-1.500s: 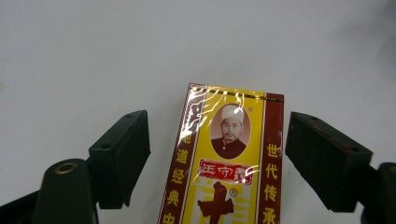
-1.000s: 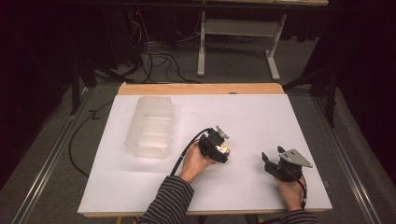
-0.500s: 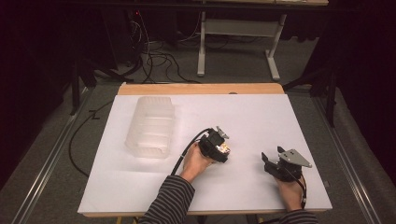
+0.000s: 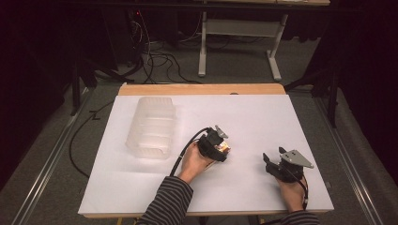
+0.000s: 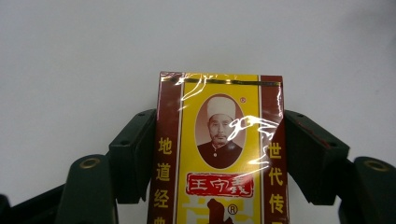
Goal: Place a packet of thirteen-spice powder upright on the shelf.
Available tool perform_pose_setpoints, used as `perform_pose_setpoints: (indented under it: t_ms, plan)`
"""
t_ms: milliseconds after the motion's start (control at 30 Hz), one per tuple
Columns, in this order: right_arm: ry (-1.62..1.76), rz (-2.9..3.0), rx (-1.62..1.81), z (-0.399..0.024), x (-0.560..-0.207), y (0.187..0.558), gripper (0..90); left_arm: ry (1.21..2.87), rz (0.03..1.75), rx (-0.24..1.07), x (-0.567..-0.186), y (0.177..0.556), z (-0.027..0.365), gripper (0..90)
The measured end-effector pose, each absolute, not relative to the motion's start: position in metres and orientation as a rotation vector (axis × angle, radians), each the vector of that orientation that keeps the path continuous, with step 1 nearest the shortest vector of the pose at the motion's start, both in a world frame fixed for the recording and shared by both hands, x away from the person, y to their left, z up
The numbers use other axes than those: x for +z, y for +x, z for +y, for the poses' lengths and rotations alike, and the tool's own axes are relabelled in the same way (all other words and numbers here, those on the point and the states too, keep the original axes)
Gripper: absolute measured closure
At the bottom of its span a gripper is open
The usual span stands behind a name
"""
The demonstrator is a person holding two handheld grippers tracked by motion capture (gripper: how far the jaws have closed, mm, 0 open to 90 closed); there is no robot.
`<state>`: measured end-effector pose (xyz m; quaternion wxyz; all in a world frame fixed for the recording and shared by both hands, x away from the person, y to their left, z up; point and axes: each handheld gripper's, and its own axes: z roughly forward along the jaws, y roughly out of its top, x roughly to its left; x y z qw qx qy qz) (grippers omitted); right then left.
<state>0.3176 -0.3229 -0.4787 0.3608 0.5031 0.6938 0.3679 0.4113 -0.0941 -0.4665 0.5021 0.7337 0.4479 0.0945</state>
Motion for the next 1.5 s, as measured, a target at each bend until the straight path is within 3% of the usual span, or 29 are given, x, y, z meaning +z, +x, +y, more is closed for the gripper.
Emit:
perform_pose_setpoints:
  t_ms: [733,1500]
  plan:
    - [1.3,1.781,0.968,-0.324,-0.478,0.317,33.3,1.627,1.004,0.281,-0.422,0.39,-0.063,32.9]
    - [1.297,1.783,0.965,-0.324,-0.479,0.317,33.4,1.45,1.066,0.356,-0.394,0.396,-0.016,32.8]
